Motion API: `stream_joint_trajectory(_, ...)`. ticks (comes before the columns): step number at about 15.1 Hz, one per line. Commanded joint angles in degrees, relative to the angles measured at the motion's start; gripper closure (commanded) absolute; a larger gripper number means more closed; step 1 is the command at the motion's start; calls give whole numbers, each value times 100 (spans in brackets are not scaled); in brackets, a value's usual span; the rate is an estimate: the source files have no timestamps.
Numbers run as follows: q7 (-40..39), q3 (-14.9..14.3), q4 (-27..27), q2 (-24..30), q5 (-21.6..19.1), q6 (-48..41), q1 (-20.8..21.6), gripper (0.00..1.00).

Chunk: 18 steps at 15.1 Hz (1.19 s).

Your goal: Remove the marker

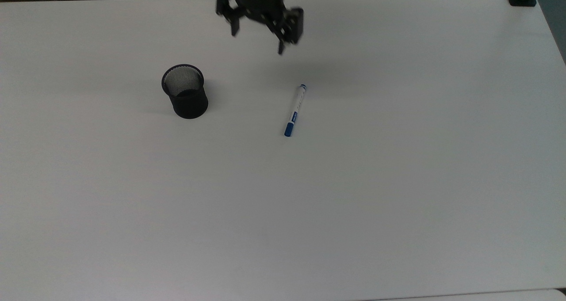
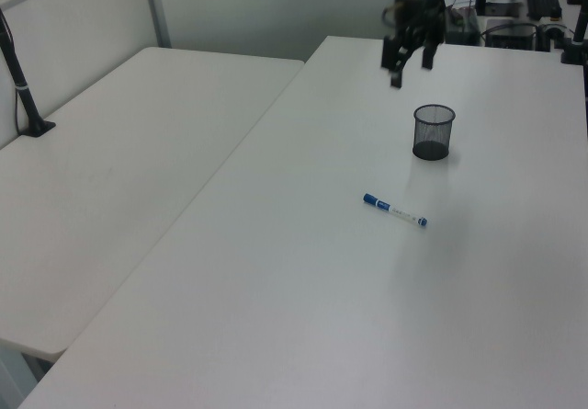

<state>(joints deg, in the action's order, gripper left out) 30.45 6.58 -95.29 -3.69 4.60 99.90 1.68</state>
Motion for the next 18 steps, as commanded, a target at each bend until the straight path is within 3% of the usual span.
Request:
stream_joint_trajectory(1,-688,-200,-174,684,-179,-637,-159,0)
stream_joint_trajectory(6,-1418,-315,-332,869,-197,-858,-89,0)
stream_joint_trajectory(9,-2339,-332,-324,1037,-197,-876,-177,0)
stream_joint_trajectory(18,-2491,-438,-191,958,-188,-489,-238,0)
